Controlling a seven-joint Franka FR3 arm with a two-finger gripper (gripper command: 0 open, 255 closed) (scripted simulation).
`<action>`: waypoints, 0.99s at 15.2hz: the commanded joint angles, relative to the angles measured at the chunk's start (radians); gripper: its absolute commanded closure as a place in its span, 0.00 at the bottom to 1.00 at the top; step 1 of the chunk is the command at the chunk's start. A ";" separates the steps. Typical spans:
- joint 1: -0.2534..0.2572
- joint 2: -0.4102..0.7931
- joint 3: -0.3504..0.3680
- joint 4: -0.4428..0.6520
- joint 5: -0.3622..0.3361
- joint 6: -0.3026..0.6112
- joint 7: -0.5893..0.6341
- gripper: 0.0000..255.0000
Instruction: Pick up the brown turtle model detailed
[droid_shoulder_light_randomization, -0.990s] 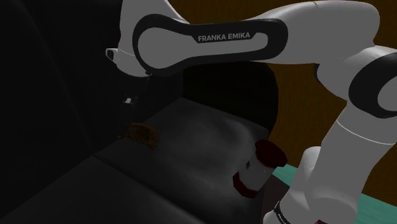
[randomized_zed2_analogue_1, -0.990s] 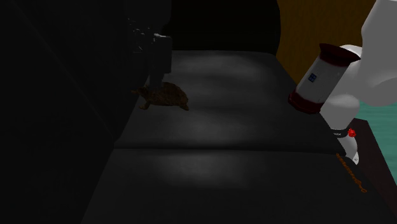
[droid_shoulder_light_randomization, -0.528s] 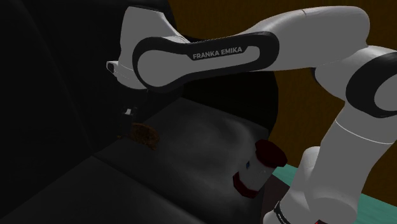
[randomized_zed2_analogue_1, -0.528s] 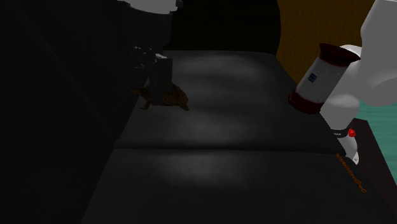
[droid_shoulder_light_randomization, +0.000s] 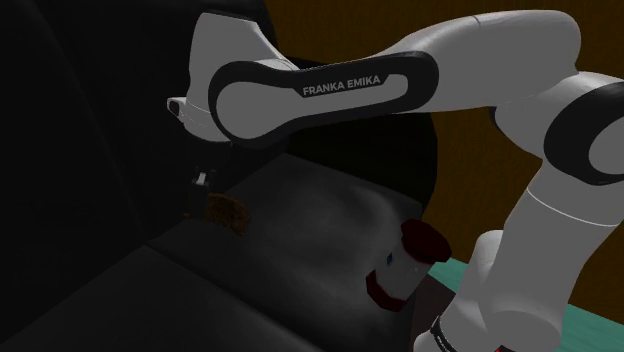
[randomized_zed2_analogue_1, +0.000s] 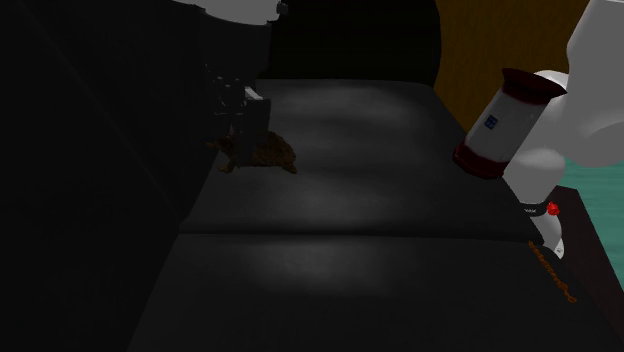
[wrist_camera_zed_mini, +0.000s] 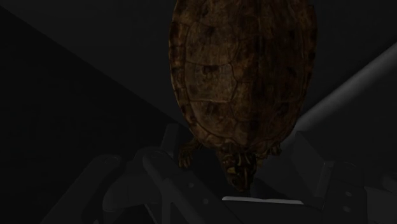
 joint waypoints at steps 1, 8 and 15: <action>0.000 0.001 0.000 -0.001 0.000 0.000 0.000 1.00; -0.001 -0.005 -0.001 0.061 0.001 -0.067 0.001 1.00; 0.000 -0.001 0.000 0.159 -0.002 -0.162 0.005 1.00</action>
